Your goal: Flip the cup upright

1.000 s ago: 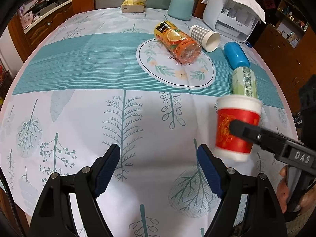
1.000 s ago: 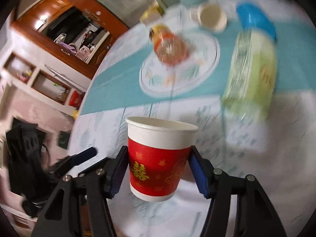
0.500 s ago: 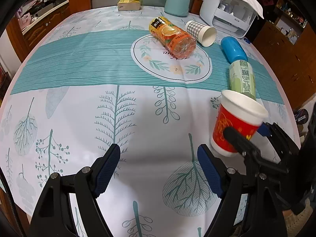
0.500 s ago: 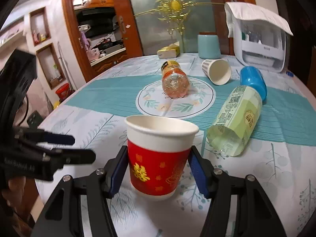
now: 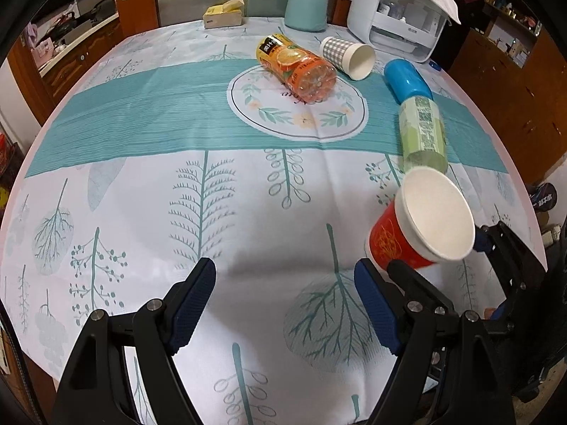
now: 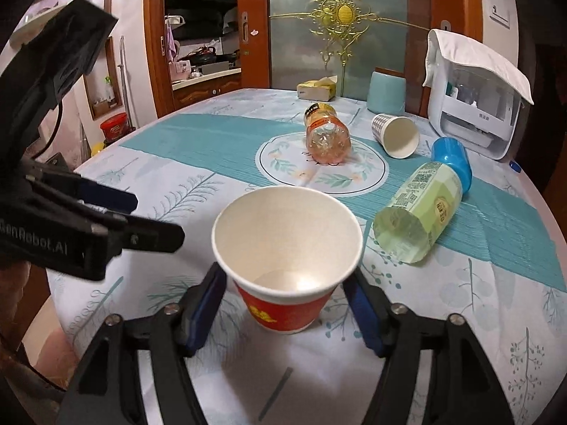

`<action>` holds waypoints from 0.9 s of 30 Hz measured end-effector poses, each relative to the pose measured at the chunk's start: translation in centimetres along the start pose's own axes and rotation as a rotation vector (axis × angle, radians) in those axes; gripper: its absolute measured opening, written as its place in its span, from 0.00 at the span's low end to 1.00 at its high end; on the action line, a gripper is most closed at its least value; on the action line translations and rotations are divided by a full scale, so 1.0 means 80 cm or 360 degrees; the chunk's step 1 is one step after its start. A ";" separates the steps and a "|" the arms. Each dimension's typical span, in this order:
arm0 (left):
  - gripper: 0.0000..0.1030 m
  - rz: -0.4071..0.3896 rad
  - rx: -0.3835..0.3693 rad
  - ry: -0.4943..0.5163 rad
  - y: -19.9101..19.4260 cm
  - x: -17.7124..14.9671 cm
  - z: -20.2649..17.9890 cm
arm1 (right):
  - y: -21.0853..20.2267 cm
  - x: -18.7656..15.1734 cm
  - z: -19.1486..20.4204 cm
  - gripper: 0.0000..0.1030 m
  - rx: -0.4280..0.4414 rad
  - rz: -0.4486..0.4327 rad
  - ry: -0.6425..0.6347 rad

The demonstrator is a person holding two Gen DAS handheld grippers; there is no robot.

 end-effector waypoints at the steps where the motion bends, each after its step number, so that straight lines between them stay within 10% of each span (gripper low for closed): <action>1: 0.77 0.0004 -0.0001 0.0002 -0.001 -0.003 -0.001 | -0.002 0.000 0.001 0.71 0.0009 -0.0001 0.0010; 27: 0.88 -0.0209 0.0092 0.0002 -0.083 -0.035 -0.056 | -0.121 -0.012 -0.059 0.72 -0.0311 0.0218 0.0552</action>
Point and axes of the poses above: each gripper's, at about its wrist camera, not at the fingertips, and y roughly the way its jaws point, z to its left, x to its top, the point moved 6 cm from there along y, roughly the way its jaws point, and after that the axes turned 4 degrees about -z, right-handed, at the moved point
